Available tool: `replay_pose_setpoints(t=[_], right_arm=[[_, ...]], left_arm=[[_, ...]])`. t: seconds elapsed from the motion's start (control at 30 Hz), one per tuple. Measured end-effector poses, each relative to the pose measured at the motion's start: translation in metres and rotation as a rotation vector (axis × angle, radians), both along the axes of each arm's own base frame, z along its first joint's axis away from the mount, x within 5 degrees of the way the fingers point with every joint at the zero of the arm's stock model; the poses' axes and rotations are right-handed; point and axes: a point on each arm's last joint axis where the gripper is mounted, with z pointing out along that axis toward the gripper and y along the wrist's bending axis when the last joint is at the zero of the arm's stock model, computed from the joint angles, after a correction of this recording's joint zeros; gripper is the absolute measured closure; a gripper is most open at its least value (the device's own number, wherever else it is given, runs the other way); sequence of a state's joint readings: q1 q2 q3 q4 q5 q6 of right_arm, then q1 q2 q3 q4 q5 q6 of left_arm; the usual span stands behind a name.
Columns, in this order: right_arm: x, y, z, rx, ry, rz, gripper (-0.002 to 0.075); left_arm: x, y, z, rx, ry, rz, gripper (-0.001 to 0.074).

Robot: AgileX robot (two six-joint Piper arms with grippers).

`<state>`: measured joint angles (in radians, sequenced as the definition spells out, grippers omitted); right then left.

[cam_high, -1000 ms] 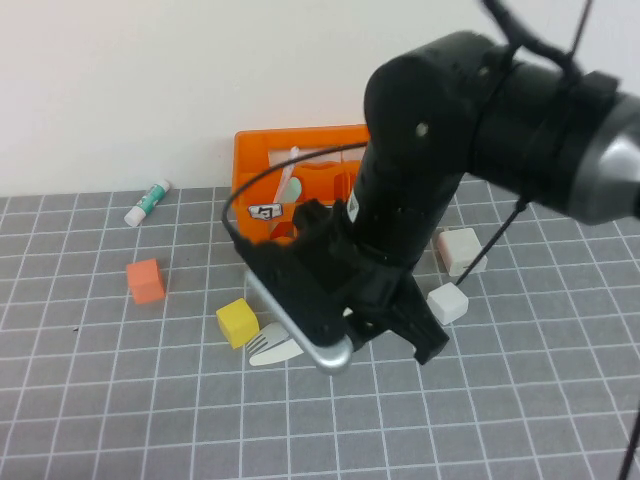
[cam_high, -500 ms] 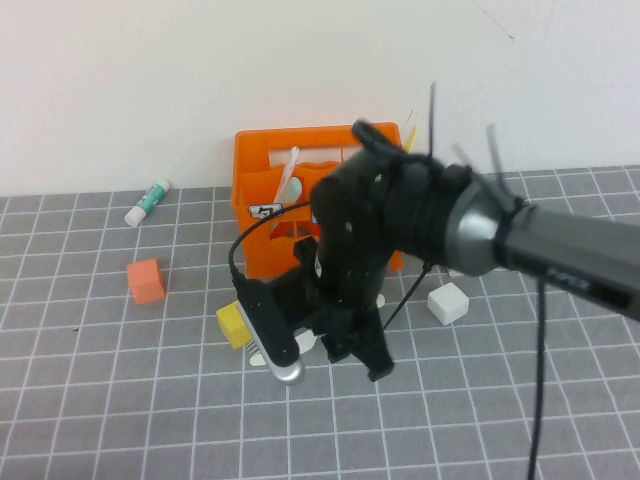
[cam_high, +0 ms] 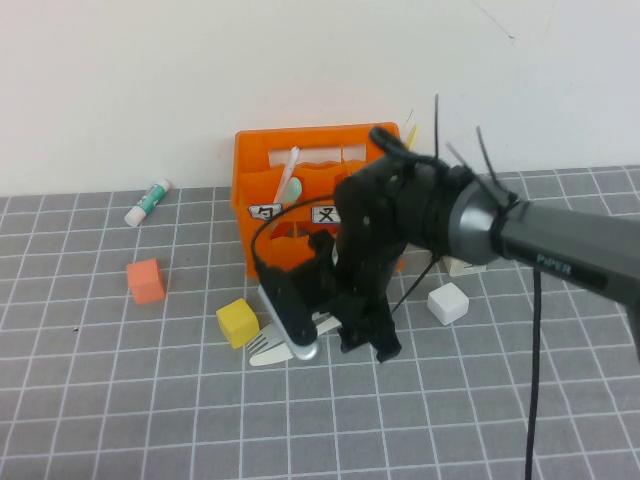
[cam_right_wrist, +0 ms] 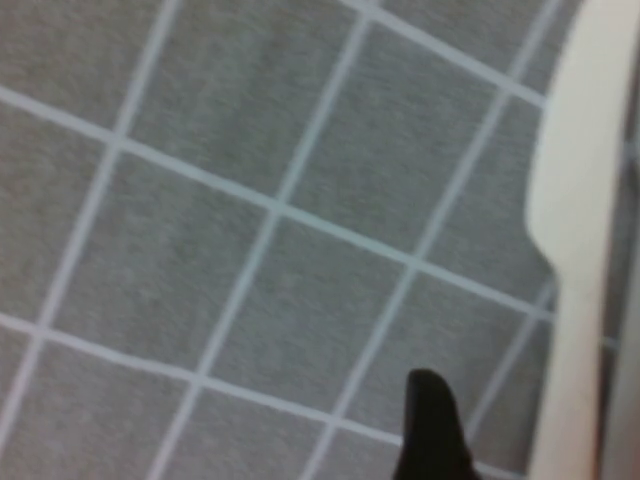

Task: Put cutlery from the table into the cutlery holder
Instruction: Pick up the knife

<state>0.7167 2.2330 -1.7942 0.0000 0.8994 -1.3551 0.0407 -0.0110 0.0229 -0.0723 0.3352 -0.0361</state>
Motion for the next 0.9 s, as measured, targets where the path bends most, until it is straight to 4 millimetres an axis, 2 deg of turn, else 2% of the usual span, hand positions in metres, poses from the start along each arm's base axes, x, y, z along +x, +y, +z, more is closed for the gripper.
replay_pose_setpoints(t=[0.27, 0.47, 0.57, 0.73, 0.9], right_arm=[[0.015, -0.005, 0.009, 0.061, 0.051, -0.022, 0.0358], [0.021, 0.0, -0.004, 0.021, 0.178, -0.025, 0.0386], [0.026, 0.003, -0.003, 0.027, 0.165, 0.024, 0.0394], [0.027, 0.004, -0.004, 0.004, 0.136, 0.209, 0.0398], [0.028, 0.002, -0.008, -0.01, 0.154, 0.227, 0.0401]], left_arm=[[0.0, 0.0, 0.0, 0.0, 0.0, 0.0, 0.0736], [0.0, 0.0, 0.0, 0.0, 0.0, 0.0, 0.0736], [0.0, 0.0, 0.0, 0.0, 0.0, 0.0, 0.0736], [0.0, 0.0, 0.0, 0.0, 0.0, 0.0, 0.0736], [0.0, 0.0, 0.0, 0.0, 0.0, 0.0, 0.0736]])
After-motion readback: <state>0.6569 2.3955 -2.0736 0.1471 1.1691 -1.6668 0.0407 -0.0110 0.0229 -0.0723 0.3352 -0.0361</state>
